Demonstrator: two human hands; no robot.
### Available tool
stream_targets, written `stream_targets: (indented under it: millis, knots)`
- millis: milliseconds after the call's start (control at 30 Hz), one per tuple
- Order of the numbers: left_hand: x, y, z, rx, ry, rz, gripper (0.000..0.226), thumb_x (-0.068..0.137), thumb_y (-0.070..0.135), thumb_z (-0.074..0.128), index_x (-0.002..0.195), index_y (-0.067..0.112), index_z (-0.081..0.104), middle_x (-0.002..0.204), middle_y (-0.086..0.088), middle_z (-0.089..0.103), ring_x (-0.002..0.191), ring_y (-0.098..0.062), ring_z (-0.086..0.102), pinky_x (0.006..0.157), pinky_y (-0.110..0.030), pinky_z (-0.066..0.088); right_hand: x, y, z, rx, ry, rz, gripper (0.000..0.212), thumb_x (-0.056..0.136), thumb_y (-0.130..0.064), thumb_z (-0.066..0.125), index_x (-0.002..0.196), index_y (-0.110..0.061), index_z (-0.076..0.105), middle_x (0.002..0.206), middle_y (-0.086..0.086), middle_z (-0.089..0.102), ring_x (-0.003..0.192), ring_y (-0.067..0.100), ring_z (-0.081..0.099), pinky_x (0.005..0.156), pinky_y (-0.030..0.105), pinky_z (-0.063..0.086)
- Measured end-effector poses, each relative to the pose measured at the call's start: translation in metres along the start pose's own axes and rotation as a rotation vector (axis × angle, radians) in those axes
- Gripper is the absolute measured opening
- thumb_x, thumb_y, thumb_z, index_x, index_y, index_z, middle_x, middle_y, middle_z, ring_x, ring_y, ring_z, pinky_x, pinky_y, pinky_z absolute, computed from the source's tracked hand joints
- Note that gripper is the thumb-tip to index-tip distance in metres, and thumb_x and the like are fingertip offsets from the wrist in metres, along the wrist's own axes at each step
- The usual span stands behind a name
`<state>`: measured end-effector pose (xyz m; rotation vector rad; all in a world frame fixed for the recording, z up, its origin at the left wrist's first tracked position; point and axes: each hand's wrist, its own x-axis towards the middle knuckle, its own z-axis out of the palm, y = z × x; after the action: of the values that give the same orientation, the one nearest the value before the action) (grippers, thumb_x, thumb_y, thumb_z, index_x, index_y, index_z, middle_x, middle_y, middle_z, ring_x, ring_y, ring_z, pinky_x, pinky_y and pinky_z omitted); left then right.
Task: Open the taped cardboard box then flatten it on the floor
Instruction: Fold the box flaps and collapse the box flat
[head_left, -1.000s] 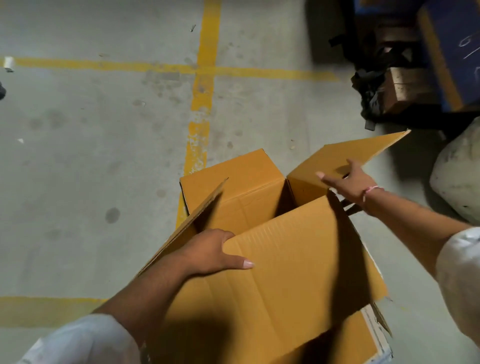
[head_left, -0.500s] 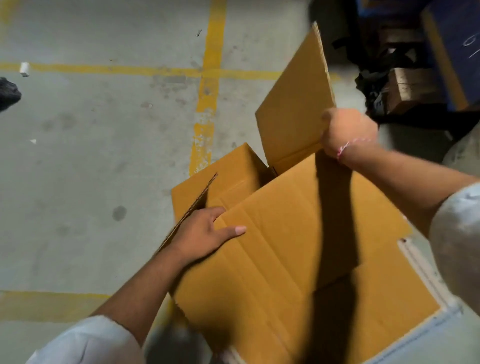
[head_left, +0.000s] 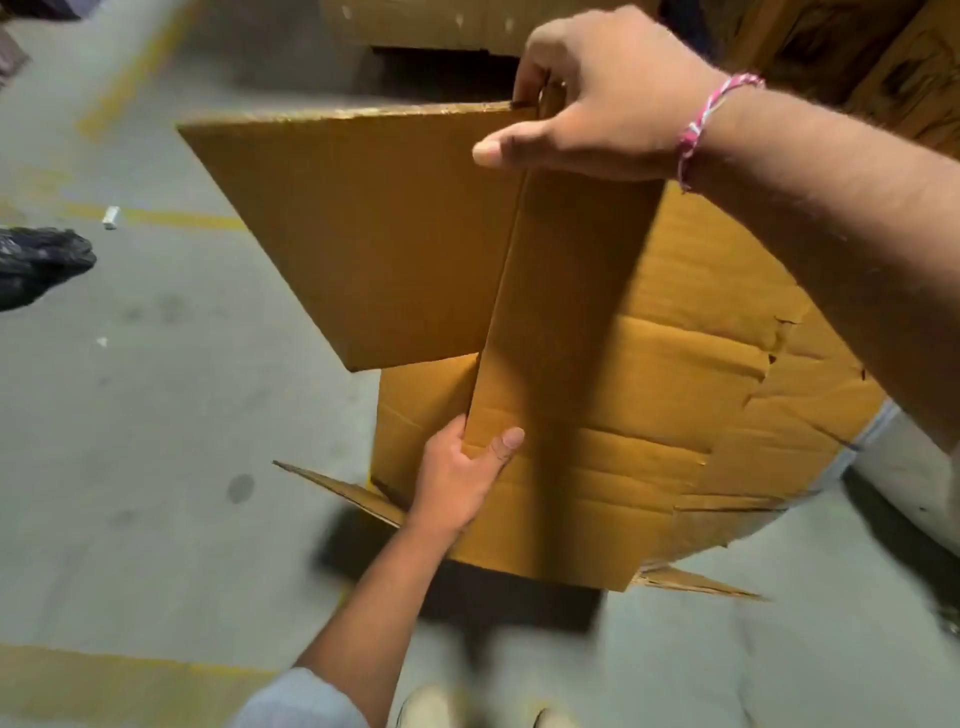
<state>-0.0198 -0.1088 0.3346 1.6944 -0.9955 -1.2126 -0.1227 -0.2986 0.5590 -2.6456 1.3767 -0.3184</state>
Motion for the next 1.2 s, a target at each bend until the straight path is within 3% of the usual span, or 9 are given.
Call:
stream_targets:
  millis: [167, 333, 467, 600, 700, 833, 933, 1033, 1200]
  knots:
    - [0.012, 0.008, -0.015, 0.117, -0.033, -0.094, 0.089, 0.072, 0.069, 0.056, 0.144, 0.018, 0.048, 0.139, 0.001, 0.057, 0.127, -0.023, 0.055, 0.106, -0.041, 0.046, -0.007, 0.007, -0.033, -0.002, -0.409, 0.205, 0.075, 0.059, -0.039, 0.087, 0.122, -0.025, 0.049, 0.107, 0.002, 0.056, 0.096, 0.024, 0.053, 0.075, 0.036, 0.045]
    - [0.05, 0.015, -0.019, 0.323, 0.251, -0.115, 0.054, 0.087, 0.063, 0.057, 0.12, 0.021, 0.062, 0.123, -0.009, 0.066, 0.118, -0.034, 0.057, 0.102, -0.048, 0.043, -0.014, -0.014, -0.028, 0.01, -0.051, 0.114, 0.058, 0.059, -0.032, 0.087, 0.109, -0.018, 0.059, 0.104, 0.009, 0.063, 0.1, 0.033, 0.059, 0.077, 0.038, 0.048]
    - [0.078, 0.066, -0.017, 0.239, 0.428, -0.297, 0.076, 0.095, 0.056, 0.051, 0.152, 0.01, 0.031, 0.151, -0.024, 0.035, 0.133, -0.043, 0.042, 0.105, -0.046, 0.039, -0.043, -0.043, -0.03, 0.002, -0.095, 0.036, 0.023, 0.092, -0.016, 0.056, 0.115, -0.017, 0.058, 0.107, 0.023, 0.059, 0.109, 0.036, 0.053, 0.079, 0.041, 0.036]
    - [0.082, 0.13, -0.044, -0.954, 0.069, -0.261, 0.037, 0.102, 0.034, 0.048, 0.131, 0.012, 0.05, 0.124, -0.019, 0.058, 0.091, -0.034, 0.065, 0.069, -0.043, 0.053, -0.047, -0.047, -0.004, -0.354, 0.29, -0.112, 0.021, 0.073, -0.018, 0.055, 0.094, -0.018, 0.052, 0.068, 0.007, 0.057, 0.07, 0.032, 0.054, 0.044, 0.027, 0.014]
    - [0.048, 0.158, -0.064, -1.056, -0.239, 0.038, 0.028, 0.075, 0.02, 0.066, 0.1, 0.01, 0.059, 0.112, -0.019, 0.065, 0.108, -0.035, 0.062, 0.091, -0.049, 0.051, -0.054, -0.049, 0.004, -0.391, 0.541, -0.134, 0.013, 0.075, -0.016, 0.067, 0.083, -0.016, 0.057, 0.062, 0.007, 0.059, 0.059, 0.03, 0.051, 0.044, 0.028, 0.02]
    - [0.005, 0.144, -0.068, -1.132, -0.55, 0.241, 0.083, 0.074, 0.053, 0.07, 0.137, 0.005, 0.046, 0.145, -0.024, 0.043, 0.139, -0.043, 0.038, 0.112, -0.063, 0.03, -0.079, -0.042, 0.058, -0.314, 0.572, -0.302, 0.017, 0.088, -0.017, 0.054, 0.098, -0.016, 0.068, 0.082, 0.005, 0.069, 0.067, 0.03, 0.054, 0.055, 0.034, 0.026]
    - [-0.003, 0.102, -0.042, -1.025, -0.2, -0.084, 0.087, 0.065, 0.049, 0.083, 0.133, 0.003, 0.057, 0.138, -0.019, 0.058, 0.125, -0.033, 0.058, 0.106, -0.053, 0.045, -0.113, -0.046, 0.12, -0.266, 0.4, -0.37, 0.027, 0.089, -0.016, 0.052, 0.112, -0.015, 0.066, 0.112, 0.005, 0.069, 0.074, 0.031, 0.054, 0.061, 0.038, 0.036]
    - [0.004, 0.044, -0.011, -1.026, 0.174, -0.442, 0.04, 0.086, 0.023, 0.074, 0.118, -0.001, 0.068, 0.123, -0.02, 0.068, 0.103, -0.031, 0.07, 0.095, -0.047, 0.055, -0.151, -0.039, 0.188, -0.217, 0.216, -0.351, 0.034, 0.085, -0.015, 0.049, 0.115, -0.013, 0.065, 0.115, 0.007, 0.069, 0.075, 0.031, 0.055, 0.064, 0.038, 0.042]
    - [-0.007, -0.049, 0.009, -0.886, 0.306, -0.642, 0.021, 0.092, 0.003, 0.063, 0.113, -0.001, 0.069, 0.105, -0.017, 0.072, 0.089, -0.029, 0.068, 0.079, -0.04, 0.053, -0.202, -0.031, 0.275, -0.134, 0.05, -0.377, 0.036, 0.085, -0.013, 0.048, 0.116, -0.008, 0.064, 0.117, 0.01, 0.068, 0.081, 0.031, 0.06, 0.069, 0.037, 0.049]
